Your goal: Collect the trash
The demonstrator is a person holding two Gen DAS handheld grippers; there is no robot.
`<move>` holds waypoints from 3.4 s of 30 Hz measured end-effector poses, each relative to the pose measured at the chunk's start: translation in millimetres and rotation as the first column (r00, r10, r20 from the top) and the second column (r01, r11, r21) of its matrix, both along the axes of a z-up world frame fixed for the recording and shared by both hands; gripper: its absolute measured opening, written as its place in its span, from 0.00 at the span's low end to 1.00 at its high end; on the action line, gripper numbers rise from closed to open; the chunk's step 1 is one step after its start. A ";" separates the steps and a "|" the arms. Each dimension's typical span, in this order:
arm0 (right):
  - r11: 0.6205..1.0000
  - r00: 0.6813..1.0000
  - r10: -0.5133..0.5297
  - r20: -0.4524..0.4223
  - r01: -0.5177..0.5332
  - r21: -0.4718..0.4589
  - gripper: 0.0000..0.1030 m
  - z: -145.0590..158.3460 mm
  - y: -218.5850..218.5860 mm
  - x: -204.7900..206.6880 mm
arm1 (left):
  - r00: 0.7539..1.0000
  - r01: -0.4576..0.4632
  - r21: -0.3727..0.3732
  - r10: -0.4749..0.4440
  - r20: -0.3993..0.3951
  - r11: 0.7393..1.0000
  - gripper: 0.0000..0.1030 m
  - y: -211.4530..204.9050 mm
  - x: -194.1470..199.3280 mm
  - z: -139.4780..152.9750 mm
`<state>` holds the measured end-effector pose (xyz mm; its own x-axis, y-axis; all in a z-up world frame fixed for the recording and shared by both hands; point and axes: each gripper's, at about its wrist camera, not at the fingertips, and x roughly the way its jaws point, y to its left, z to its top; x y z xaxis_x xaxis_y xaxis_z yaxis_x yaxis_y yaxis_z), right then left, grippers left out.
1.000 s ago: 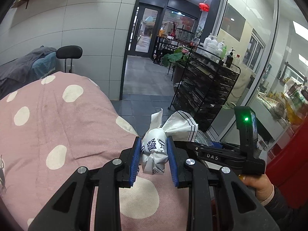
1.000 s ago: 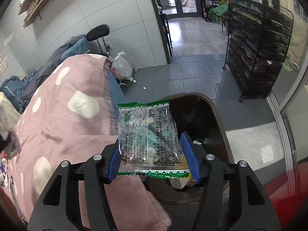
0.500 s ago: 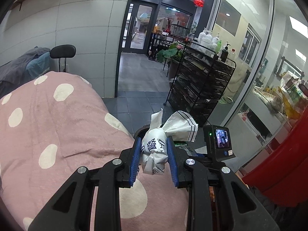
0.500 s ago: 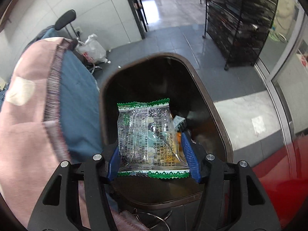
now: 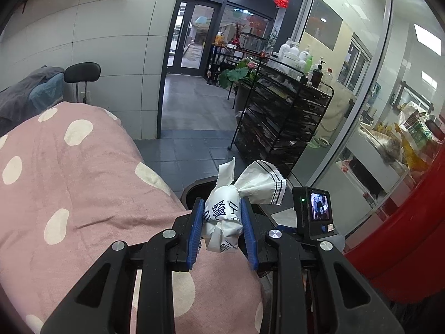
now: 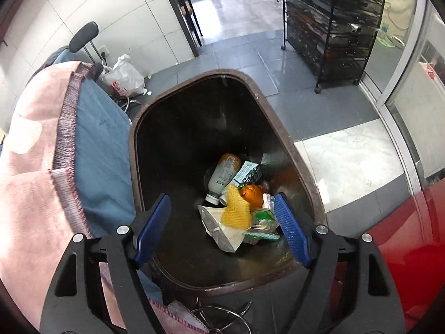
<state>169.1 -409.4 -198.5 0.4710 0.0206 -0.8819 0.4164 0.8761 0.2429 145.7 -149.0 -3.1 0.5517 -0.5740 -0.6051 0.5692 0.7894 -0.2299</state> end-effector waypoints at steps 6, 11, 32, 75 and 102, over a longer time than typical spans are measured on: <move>0.999 0.999 -0.010 0.040 0.012 -0.035 0.75 20.2 -2.1 -14.7 | 0.999 0.052 0.003 -0.052 -0.008 0.999 0.26 -21.1 -1.3 -2.5; 0.998 0.997 -0.032 0.073 0.036 -0.052 0.75 34.5 -9.2 -26.8 | 0.995 0.096 0.005 -0.096 -0.026 0.995 0.26 -42.7 0.2 -8.1; 0.989 0.986 -0.133 0.102 0.139 -0.056 0.75 47.6 -44.5 -56.5 | 0.977 0.186 0.082 -0.175 -0.125 0.979 0.27 -109.9 23.1 -50.2; 0.971 0.924 -0.015 0.381 0.104 -0.214 0.93 133.3 54.2 -73.9 | 0.974 -0.135 0.031 0.127 0.188 0.990 0.94 22.2 -26.4 3.3; 0.926 0.778 0.272 0.567 -0.051 -0.374 0.95 181.8 195.4 -126.9 | 0.844 -0.499 -0.030 0.494 0.208 0.866 0.94 156.2 -77.0 4.8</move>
